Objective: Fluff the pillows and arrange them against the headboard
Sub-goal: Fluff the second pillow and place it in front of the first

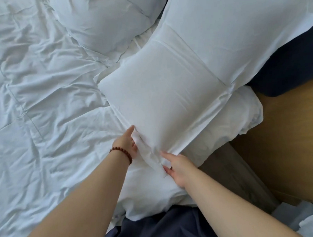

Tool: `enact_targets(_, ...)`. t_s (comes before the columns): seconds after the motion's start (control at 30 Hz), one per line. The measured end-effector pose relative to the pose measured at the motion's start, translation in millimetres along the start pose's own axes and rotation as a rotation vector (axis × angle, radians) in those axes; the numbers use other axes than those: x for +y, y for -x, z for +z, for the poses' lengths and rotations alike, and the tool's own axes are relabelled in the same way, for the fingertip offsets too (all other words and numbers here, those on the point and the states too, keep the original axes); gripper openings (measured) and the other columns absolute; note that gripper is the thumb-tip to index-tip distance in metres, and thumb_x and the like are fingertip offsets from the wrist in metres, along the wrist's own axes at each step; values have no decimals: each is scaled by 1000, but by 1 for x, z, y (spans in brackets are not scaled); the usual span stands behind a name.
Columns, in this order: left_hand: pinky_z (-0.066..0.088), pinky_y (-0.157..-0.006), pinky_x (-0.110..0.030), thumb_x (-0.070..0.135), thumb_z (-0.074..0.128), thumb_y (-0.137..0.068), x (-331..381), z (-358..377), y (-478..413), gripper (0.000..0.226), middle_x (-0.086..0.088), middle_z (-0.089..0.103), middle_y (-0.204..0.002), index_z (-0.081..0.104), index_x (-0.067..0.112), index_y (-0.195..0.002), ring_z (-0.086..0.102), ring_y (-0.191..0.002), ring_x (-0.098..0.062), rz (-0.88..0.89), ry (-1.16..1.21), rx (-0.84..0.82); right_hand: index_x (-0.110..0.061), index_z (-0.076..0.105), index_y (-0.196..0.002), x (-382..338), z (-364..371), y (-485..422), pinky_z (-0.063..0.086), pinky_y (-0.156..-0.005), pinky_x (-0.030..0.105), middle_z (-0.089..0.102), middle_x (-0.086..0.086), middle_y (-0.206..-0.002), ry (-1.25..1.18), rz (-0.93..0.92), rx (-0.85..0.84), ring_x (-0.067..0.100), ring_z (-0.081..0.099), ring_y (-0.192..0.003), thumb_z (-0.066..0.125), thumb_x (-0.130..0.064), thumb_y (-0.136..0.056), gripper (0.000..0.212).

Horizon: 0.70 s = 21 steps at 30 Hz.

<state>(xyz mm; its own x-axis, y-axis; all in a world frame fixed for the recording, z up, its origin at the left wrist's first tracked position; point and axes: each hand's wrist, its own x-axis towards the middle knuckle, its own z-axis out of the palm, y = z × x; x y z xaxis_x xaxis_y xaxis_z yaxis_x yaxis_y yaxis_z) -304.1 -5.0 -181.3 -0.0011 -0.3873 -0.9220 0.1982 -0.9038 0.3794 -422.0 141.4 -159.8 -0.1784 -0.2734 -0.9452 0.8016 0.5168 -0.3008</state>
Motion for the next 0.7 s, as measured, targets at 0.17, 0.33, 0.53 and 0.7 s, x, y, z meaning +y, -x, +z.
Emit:
enact_targets(0.17,59,-70,-31,13,67,-90,-5,-22,5,18,-9,73,-98,66,3,-106,71,-88,-21,89,8,38,-12,65,-79,-3,-12,-2,47,-53,25,69,6,-80,167,-161,256,16,60,-63,73,-25,-88,18)
enact_targets(0.33,59,-69,-31,12,64,-91,4,-28,2,22,-8,73,-102,63,4,-112,73,-88,-20,82,120,-29,-4,59,-72,-13,-6,22,39,-55,23,49,1,-59,395,-459,334,13,43,-56,67,-46,-88,45)
enact_targets(0.53,57,-82,-30,23,72,-87,49,-17,-11,21,-4,72,-99,66,9,-102,69,-85,-16,79,141,-135,-18,66,-84,-45,57,12,43,-79,19,62,-4,-86,862,-1106,137,15,56,-86,76,-39,-81,23)
enact_targets(0.7,57,-74,-30,29,69,-89,89,-1,-41,32,-5,75,-98,66,8,-113,72,-89,-17,89,142,-149,-21,66,-111,-78,124,-28,43,-93,42,62,2,-117,1245,-1390,198,27,55,-110,69,-43,-81,37)
